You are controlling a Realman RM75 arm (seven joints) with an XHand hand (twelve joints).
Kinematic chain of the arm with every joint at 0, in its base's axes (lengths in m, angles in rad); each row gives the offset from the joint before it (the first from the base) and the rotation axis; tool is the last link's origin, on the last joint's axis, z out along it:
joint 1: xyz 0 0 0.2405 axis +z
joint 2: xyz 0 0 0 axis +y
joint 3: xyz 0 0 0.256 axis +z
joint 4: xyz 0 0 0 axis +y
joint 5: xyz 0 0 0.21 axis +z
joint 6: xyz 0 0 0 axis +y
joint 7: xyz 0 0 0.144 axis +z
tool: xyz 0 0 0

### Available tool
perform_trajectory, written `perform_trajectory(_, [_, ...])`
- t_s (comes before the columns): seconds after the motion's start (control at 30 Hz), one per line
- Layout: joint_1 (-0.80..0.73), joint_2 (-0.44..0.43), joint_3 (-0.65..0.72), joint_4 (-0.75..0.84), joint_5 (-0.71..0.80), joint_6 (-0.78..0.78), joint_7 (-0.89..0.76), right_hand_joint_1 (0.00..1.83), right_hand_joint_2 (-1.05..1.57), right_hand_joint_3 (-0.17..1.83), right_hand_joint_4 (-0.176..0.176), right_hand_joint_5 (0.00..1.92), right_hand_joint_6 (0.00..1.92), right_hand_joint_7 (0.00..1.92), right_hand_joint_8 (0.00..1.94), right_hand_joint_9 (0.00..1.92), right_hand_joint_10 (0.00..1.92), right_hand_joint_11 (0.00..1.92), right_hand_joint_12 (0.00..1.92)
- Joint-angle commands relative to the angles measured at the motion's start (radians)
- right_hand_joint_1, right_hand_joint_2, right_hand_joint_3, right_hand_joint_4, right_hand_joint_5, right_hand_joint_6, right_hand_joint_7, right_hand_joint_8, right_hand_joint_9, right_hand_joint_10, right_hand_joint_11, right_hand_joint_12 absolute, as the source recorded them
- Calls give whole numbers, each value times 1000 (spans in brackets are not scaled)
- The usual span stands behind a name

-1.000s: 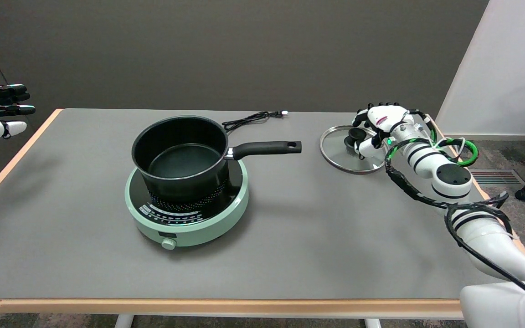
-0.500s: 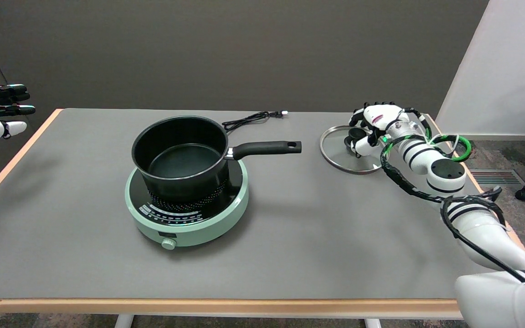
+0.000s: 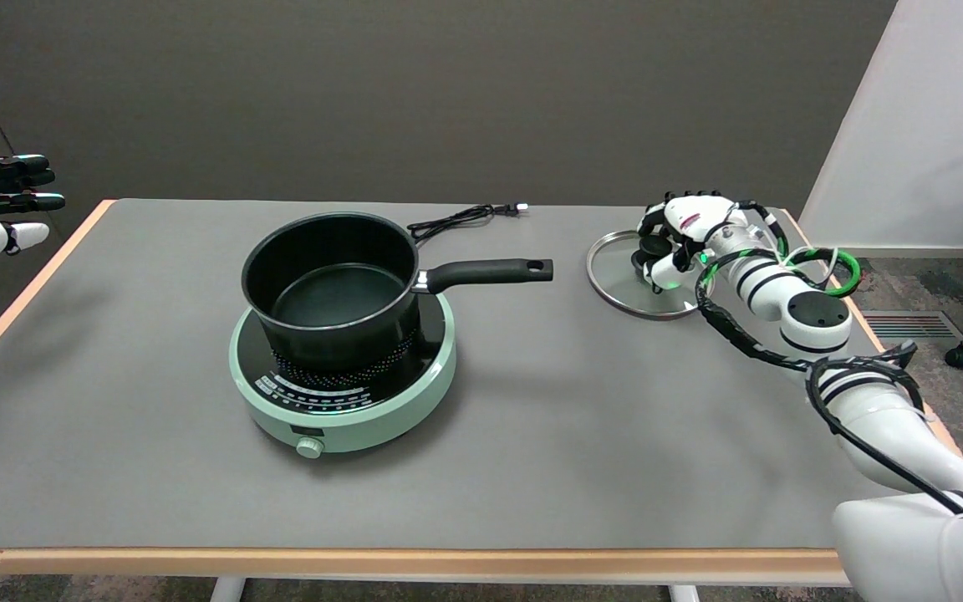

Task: Pick up the pot lid.

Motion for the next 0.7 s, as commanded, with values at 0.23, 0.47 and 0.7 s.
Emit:
perform_trajectory(0.23, [0,1,-9,-6,0,2,-3,942,635,988,122,643,423,749,249,726,567,575,1300])
perform_trajectory(0.47, [-6,1,-9,4,0,3,-3,895,683,938,140,693,527,821,330,777,610,591,1286])
perform_trajectory(0.7, [-16,2,-16,15,0,-3,-3,1001,761,871,176,746,749,921,450,842,693,610,1451])
